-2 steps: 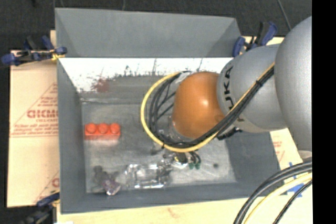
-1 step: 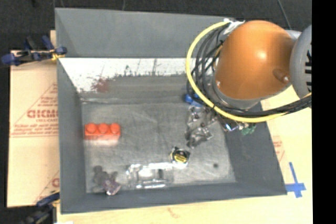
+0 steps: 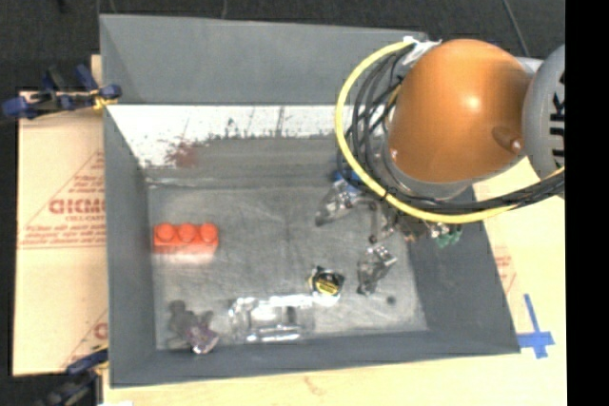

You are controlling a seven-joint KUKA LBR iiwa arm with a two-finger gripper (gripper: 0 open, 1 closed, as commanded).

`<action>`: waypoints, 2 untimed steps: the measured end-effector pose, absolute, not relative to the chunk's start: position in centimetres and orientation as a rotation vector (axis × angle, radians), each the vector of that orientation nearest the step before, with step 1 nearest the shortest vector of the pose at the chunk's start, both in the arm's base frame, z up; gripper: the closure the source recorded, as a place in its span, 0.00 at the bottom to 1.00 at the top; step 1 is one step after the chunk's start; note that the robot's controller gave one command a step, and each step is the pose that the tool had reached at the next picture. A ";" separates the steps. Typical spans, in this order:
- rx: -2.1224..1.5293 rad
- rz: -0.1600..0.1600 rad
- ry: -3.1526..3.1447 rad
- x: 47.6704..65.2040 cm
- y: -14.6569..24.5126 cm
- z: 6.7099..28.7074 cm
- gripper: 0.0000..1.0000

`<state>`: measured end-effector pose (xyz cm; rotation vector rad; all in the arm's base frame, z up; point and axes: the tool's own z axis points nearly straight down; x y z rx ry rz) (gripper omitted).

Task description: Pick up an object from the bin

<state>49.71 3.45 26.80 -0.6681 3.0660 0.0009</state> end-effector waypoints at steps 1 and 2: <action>-0.882 0.003 3.016 51.5 1.8 8.0 0.00; -0.878 0.001 3.012 51.6 1.8 8.3 1.00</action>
Offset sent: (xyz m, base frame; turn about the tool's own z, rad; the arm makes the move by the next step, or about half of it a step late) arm 0.0185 -0.0168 -0.1851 -0.1419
